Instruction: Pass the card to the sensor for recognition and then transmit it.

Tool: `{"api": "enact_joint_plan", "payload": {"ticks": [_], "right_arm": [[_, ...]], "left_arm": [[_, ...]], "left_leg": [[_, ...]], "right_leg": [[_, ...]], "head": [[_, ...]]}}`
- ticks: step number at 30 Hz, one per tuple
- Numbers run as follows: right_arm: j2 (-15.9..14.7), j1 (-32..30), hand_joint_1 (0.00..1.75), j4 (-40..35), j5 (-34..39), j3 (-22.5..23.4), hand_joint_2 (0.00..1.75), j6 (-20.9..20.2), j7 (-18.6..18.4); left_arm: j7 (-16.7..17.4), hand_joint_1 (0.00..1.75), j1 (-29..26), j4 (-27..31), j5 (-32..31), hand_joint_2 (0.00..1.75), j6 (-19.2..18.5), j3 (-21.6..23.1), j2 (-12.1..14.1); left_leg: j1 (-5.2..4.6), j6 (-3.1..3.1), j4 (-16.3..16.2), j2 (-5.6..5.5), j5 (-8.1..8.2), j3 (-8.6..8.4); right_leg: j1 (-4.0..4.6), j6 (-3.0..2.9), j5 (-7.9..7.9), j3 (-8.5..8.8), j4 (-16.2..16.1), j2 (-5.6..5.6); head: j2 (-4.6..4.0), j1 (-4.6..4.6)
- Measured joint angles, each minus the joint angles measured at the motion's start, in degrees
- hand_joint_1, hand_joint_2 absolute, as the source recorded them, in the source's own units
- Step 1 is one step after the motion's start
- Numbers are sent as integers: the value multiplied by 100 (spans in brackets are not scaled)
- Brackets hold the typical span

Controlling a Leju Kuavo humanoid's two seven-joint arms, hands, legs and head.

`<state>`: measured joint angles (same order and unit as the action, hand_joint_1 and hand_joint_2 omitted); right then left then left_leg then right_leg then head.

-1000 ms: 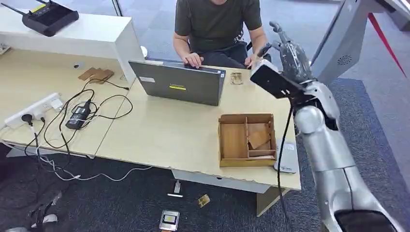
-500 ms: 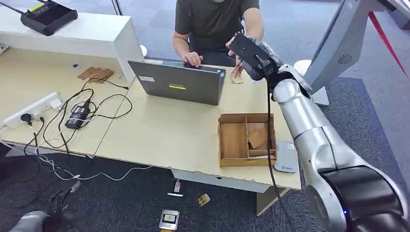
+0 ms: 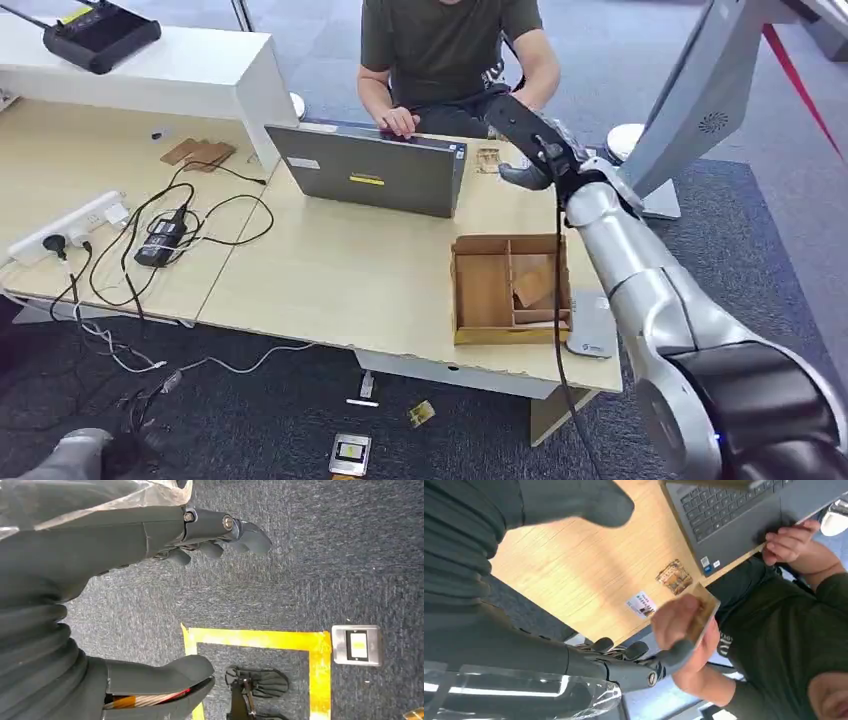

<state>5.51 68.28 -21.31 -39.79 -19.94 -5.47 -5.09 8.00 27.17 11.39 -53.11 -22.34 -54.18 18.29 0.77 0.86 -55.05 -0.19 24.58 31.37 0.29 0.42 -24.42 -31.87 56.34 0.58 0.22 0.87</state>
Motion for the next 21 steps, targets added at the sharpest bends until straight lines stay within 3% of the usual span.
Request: {"api": "enact_joint_plan", "payload": {"ticks": [3, 9, 12, 16, 19, 21], "right_arm": [[-206, 30, 0, 59, 738, 260, 175, 437, 207], [-884, -1, 0, 151, 2539, 1273, 175, 1680, 1352], [-1311, -208, 0, 188, 3053, 1790, 175, 2080, 1653], [-2025, -878, 0, 230, 3409, 2423, 175, 2108, 1519], [-2631, -1841, 0, 273, 3502, 2828, 175, 1791, 1007], [-2917, -2626, 0, 317, 3491, 3035, 175, 1359, 596]], "left_arm": [[-39, 0, -35, 0, 59, 175, 22, 0, 7], [-306, 0, -330, 2, 370, 175, 199, -13, 98], [-573, 0, -530, 4, 543, 175, 316, -35, 168], [-892, 0, -800, 9, 686, 175, 446, -92, 245], [-1014, 0, -1074, 9, 676, 175, 627, -136, 334], [-1025, 0, -1319, 7, 599, 175, 745, -149, 376]], "left_leg": [[0, 0, -2, 0, 0, 1], [-6, -5, -4, 0, 4, -2], [-5, -8, -4, -4, 7, -7], [-1, -18, -3, -6, 23, -20], [19, -27, -1, -20, 52, -56], [18, -24, -1, -26, 69, -71]], "right_leg": [[-1, 0, 0, 2, -2, -1], [-7, 3, 1, 2, -11, -1], [-7, 6, -1, 10, -18, -4], [-2, 15, -9, 30, -30, -5], [17, 28, -34, 90, -49, -14], [17, 25, -45, 109, -51, -22]], "head": [[0, 2], [0, 0], [0, 0], [0, 4], [0, 0], [0, 2]]}}
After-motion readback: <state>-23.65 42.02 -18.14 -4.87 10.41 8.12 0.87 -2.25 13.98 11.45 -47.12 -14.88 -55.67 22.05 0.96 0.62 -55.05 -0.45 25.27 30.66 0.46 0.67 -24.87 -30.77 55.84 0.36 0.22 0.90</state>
